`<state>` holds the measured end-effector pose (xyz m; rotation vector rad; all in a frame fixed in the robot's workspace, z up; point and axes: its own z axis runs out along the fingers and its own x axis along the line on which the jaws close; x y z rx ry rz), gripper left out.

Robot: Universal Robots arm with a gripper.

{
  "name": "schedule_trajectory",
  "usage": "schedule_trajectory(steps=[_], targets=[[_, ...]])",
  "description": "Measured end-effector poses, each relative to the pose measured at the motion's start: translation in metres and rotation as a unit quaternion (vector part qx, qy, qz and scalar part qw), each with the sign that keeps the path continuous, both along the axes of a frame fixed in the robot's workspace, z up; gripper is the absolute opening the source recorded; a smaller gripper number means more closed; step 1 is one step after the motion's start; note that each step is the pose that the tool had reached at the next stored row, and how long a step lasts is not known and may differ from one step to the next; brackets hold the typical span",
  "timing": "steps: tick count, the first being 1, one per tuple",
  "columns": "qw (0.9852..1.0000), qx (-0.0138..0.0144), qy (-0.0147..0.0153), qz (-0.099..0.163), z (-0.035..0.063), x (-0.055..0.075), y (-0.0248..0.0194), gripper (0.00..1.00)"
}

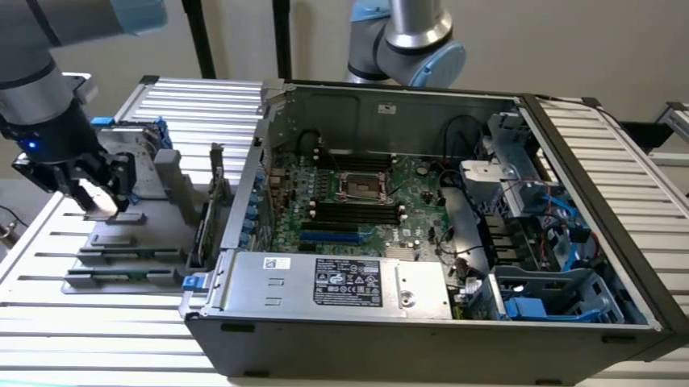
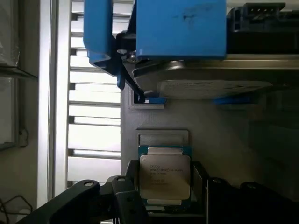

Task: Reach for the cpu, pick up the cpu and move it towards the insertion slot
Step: 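Pick up the cpu and move it towards the insertion slot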

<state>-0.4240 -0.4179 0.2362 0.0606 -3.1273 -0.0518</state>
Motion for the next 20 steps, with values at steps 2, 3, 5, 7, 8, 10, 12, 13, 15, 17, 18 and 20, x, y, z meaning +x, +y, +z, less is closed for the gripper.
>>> schedule_trajectory(steps=[2, 3, 5, 7, 8, 10, 12, 13, 15, 17, 18, 20], targets=[[1.0, 0.0, 0.0, 0.0, 0.0093, 0.0, -0.0001, 0.55], [1.0, 0.0, 0.0, 0.0, 0.0137, 0.0, -0.0002, 0.55], [1.0, 0.0, 0.0, 0.0, 0.0228, 0.001, -0.0003, 0.55], [1.0, -0.0001, 0.0001, 0.0, 0.0318, 0.001, -0.0004, 0.55], [1.0, 0.0, 0.0, 0.0, 0.0362, 0.002, -0.0005, 0.55], [1.0, -0.0001, 0.0001, 0.0, 0.0457, 0.003, -0.0007, 0.55], [1.0, 0.0, 0.0, 0.0, 0.0546, 0.004, -0.0008, 0.55], [1.0, 0.0, 0.0001, 0.0, 0.0591, 0.005, -0.0009, 0.55], [1.0, 0.0, 0.0, 0.0, 0.0681, 0.008, -0.0011, 0.55], [1.0, 0.0, 0.0, 0.0, 0.0771, 0.012, -0.0014, 0.55], [1.0, -0.0001, 0.0001, 0.0, 0.0818, 0.015, -0.0014, 0.55], [1.0, 0.0, 0.0002, 0.0, 0.0909, 0.022, -0.0016, 0.55]])
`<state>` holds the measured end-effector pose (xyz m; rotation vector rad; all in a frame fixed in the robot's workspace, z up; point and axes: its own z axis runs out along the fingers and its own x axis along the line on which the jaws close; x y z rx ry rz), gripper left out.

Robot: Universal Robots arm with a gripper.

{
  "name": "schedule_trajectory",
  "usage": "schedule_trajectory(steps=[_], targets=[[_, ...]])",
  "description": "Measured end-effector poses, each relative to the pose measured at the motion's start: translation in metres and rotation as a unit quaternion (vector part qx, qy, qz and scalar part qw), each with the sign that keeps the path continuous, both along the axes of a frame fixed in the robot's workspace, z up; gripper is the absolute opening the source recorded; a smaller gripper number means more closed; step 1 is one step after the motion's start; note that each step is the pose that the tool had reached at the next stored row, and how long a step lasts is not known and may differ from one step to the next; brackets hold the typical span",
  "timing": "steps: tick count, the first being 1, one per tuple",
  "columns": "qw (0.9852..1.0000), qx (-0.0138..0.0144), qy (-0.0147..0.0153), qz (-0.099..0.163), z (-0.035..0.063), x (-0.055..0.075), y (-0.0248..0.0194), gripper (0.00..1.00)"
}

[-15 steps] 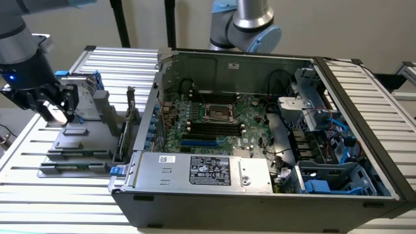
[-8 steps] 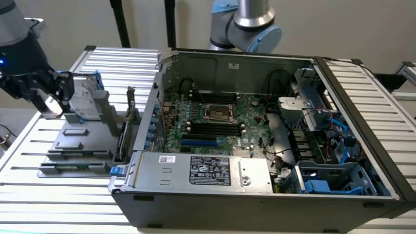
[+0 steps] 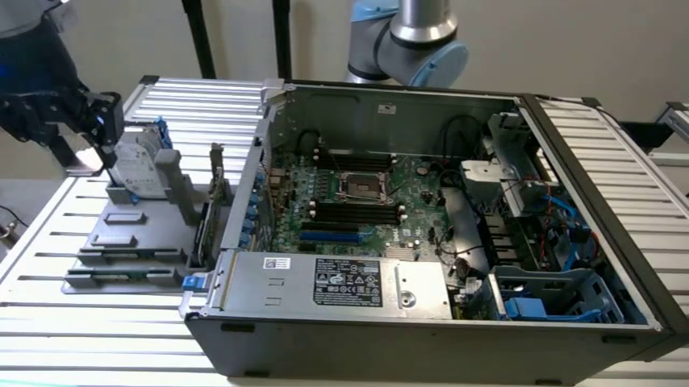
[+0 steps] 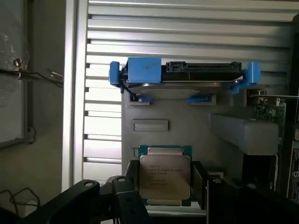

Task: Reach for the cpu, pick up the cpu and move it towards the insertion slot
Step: 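Pick up the cpu and move it towards the insertion slot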

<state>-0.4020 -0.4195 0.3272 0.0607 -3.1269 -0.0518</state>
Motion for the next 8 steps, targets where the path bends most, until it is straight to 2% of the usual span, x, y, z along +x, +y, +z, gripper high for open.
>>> schedule_trajectory(steps=[8], targets=[[1.0, 0.0037, 0.0028, 0.001, 0.0365, 0.036, -0.0006, 0.55]])
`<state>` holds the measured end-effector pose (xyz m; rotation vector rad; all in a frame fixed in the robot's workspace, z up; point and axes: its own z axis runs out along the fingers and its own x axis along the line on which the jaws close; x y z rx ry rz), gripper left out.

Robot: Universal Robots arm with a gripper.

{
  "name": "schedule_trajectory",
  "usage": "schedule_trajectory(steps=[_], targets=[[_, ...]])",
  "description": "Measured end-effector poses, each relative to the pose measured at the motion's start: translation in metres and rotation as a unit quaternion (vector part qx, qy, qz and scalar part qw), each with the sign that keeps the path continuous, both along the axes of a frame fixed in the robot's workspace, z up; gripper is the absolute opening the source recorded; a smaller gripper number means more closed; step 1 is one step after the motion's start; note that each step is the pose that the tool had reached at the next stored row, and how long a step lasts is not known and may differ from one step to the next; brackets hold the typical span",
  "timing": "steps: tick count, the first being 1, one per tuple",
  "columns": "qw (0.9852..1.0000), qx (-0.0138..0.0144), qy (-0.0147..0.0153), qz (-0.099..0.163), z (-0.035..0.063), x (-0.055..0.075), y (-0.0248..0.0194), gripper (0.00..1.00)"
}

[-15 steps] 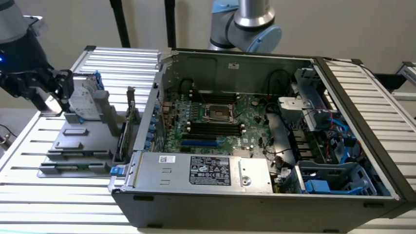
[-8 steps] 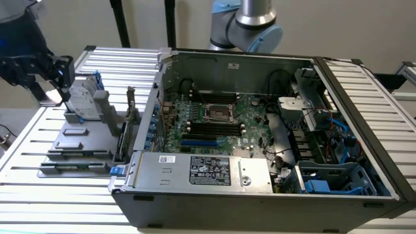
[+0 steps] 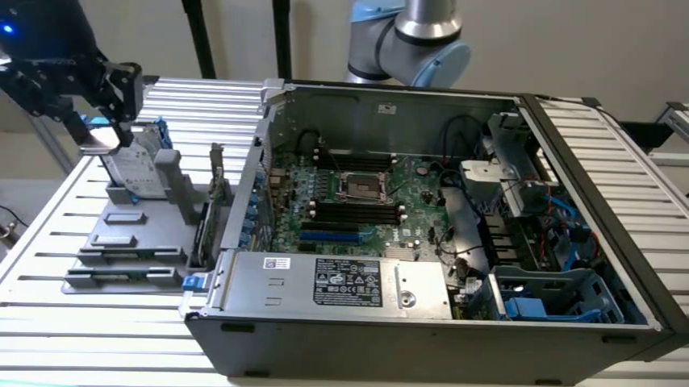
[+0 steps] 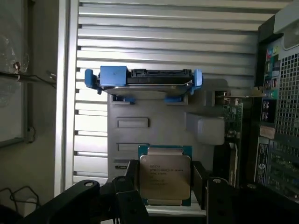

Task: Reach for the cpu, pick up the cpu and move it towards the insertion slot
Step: 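Pick up the cpu and move it towards the insertion slot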

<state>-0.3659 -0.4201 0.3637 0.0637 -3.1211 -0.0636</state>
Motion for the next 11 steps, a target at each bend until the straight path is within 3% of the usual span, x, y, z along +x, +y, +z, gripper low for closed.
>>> schedule_trajectory(steps=[6, 11], targets=[[1.0, 0.0018, 0.0033, 0.001, 0.0253, 0.027, 0.0, 0.55], [1.0, 0.0023, 0.0052, 0.001, 0.0356, 0.05, 0.0, 0.55]])
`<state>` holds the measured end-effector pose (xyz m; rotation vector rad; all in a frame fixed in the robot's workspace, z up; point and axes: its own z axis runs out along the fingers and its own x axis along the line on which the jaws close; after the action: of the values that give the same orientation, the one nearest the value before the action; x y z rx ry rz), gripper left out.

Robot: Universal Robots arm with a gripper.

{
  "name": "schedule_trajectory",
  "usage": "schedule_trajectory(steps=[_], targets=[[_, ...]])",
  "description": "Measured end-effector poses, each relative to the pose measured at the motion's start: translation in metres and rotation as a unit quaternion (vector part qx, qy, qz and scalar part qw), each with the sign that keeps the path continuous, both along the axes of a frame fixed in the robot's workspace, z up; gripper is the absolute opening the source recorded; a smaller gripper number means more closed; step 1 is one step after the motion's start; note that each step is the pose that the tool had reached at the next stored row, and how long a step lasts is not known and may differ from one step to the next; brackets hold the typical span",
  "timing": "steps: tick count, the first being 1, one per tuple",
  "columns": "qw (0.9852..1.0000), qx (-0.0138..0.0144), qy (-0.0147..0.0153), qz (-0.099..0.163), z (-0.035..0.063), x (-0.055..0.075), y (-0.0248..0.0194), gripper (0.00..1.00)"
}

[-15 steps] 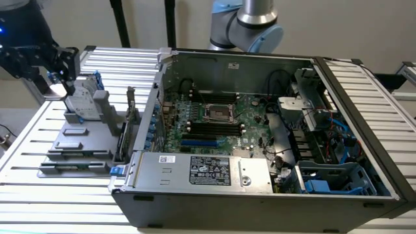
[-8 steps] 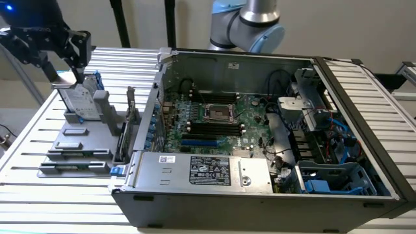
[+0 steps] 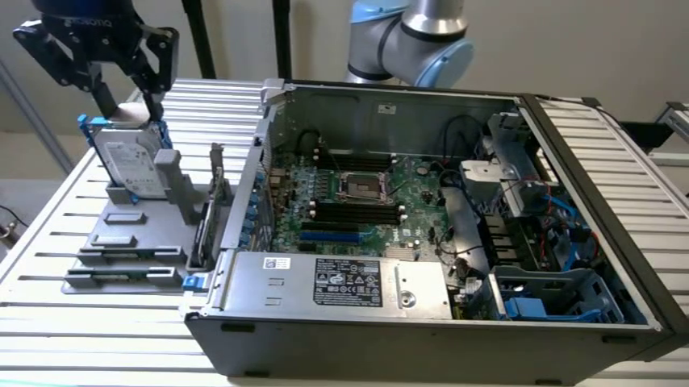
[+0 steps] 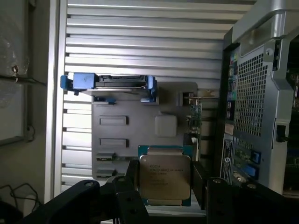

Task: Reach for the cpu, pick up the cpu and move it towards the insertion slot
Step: 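Pick up the cpu and move it towards the insertion slot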

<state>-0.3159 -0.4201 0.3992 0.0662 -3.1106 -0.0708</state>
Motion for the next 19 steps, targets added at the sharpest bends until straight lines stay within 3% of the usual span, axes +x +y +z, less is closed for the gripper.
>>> schedule_trajectory(steps=[12, 19], targets=[[1.0, 0.0024, 0.0005, 0.0, 0.0014, 0.054, 0.0, 0.55], [1.0, 0.0052, 0.0006, 0.0, 0.0014, 0.087, 0.0, 0.55]])
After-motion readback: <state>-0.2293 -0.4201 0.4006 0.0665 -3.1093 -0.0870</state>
